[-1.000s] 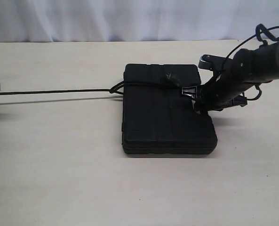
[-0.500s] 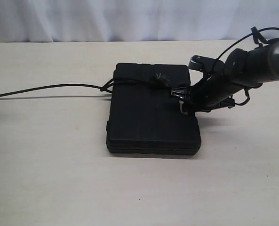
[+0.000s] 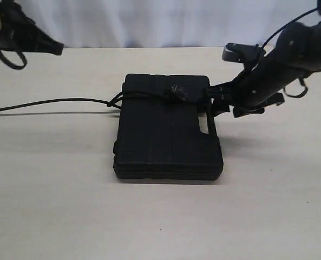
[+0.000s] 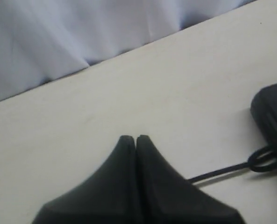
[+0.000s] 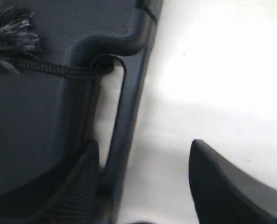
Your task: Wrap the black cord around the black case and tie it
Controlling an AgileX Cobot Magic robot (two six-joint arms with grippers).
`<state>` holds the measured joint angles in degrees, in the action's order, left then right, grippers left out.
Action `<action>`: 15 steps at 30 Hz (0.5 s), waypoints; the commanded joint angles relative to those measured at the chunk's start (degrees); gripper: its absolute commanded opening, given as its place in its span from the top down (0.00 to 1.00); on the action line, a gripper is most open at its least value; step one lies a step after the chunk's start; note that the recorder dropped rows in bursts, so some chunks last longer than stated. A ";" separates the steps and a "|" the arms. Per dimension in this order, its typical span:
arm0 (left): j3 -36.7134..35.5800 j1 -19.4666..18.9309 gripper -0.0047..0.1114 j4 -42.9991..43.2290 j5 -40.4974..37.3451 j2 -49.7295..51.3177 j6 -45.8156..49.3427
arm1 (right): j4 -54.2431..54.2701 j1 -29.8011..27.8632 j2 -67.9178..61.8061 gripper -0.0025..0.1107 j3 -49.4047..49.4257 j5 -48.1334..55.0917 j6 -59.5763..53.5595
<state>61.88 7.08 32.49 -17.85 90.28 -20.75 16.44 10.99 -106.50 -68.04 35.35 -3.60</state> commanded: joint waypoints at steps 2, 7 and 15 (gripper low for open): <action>9.50 11.05 0.96 -12.27 -28.91 -0.47 13.80 | -15.40 -1.03 7.62 0.81 -0.37 13.25 0.44; 10.30 13.62 0.96 -20.43 -42.19 -0.61 20.75 | -16.97 -1.03 12.41 0.94 -0.37 19.91 3.04; 0.05 13.62 0.96 -41.27 -41.67 -13.81 30.03 | -16.88 -1.03 26.21 0.94 6.43 26.94 5.17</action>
<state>66.02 20.63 -1.64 -63.85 83.09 5.75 0.00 10.15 -84.48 -64.62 62.05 0.00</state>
